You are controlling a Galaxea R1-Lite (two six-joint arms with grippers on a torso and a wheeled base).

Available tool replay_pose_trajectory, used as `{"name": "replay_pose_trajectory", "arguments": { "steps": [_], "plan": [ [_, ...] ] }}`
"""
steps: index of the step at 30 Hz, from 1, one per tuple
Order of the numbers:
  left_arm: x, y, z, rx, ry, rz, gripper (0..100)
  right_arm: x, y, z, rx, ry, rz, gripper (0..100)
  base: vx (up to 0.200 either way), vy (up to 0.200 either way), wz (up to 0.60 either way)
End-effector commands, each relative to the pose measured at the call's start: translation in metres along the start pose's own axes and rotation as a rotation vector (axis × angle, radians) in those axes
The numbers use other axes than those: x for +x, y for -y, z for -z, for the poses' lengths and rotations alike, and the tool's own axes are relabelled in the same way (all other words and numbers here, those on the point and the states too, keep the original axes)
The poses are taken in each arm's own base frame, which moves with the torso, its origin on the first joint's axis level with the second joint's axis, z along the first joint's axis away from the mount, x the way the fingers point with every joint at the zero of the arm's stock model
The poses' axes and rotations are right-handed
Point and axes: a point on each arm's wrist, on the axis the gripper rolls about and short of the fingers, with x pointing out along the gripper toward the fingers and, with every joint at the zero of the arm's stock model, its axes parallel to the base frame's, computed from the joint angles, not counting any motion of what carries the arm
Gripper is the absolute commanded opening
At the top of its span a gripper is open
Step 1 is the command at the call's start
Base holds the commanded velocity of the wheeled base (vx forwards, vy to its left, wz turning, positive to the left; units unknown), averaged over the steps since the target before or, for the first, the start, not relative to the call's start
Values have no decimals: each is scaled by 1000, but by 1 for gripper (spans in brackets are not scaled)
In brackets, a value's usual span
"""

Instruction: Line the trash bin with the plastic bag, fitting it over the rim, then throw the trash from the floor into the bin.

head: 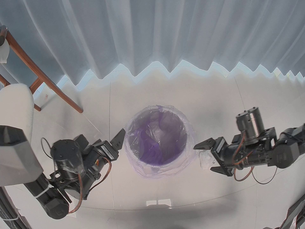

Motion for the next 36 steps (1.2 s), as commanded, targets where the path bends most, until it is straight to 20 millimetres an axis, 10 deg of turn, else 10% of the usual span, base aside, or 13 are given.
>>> {"name": "replay_pose_trajectory", "arguments": {
  "steps": [1,25,26,36],
  "plan": [
    [-39,13,-52,-73,124,134,100,84,-9,24,-40,-16,148,100,0,0,0],
    [-58,19,-66,-261,154,197,100,161,-47,14,132,7,198,100,0,0,0],
    [-59,18,-66,-262,154,198,100,162,-47,14,134,6,208,0,0,0,0],
    [-59,18,-67,-260,156,197,100,161,-41,8,26,12,296,0,0,0,0]
  ]
}}
